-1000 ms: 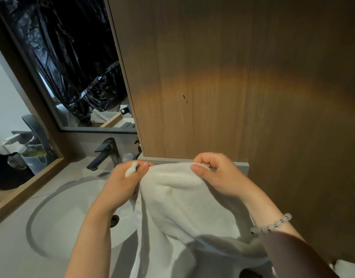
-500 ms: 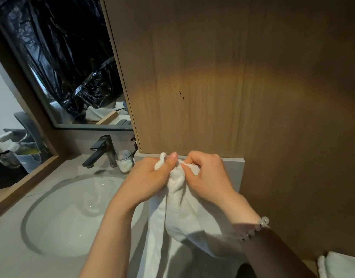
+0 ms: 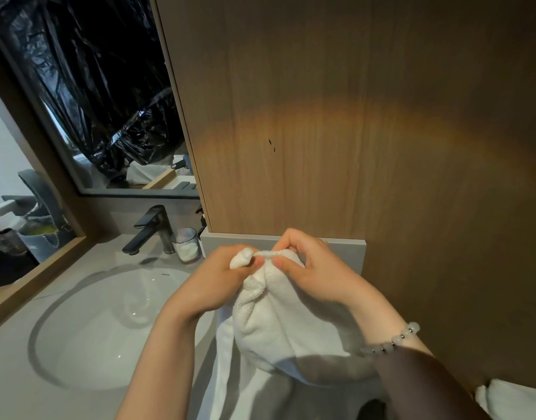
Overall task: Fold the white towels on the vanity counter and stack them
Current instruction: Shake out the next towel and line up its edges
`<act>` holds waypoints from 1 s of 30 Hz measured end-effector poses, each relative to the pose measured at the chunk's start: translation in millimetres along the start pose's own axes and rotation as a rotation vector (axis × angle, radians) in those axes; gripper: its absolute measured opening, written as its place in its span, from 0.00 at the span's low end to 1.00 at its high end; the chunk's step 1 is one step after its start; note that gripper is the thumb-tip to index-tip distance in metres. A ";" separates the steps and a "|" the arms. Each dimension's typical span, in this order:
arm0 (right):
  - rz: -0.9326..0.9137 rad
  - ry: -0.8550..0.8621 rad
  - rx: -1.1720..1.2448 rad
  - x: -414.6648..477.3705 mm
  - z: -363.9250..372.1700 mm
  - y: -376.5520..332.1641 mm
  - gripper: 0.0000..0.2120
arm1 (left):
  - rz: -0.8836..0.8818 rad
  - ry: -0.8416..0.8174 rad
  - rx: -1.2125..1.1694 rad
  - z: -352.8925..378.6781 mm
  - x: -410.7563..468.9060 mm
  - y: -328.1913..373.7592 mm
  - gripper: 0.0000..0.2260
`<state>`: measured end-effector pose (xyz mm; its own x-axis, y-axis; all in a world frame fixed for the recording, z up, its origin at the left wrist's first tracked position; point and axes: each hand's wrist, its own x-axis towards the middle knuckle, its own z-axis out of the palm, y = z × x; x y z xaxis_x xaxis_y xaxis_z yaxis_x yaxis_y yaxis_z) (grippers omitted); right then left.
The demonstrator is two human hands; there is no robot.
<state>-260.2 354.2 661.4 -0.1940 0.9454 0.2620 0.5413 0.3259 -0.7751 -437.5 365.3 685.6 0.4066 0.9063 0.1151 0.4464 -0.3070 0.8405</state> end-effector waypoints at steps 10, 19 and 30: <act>0.034 -0.088 -0.117 -4.6 -20.9 8.6 0.07 | -0.033 -0.094 0.095 -34.5 -6.9 -19.5 0.09; -0.020 0.049 -0.156 -2.8 -0.6 -6.9 0.05 | -0.140 -0.124 0.200 -34.4 -0.7 6.9 0.30; -0.011 0.180 -0.117 -5.3 16.5 -2.6 0.05 | -0.117 0.025 0.353 10.3 4.6 6.3 0.19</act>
<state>-274.1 348.2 652.6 -0.0572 0.9246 0.3766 0.6330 0.3253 -0.7025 -424.5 364.5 686.0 0.3189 0.9467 0.0457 0.7381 -0.2783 0.6147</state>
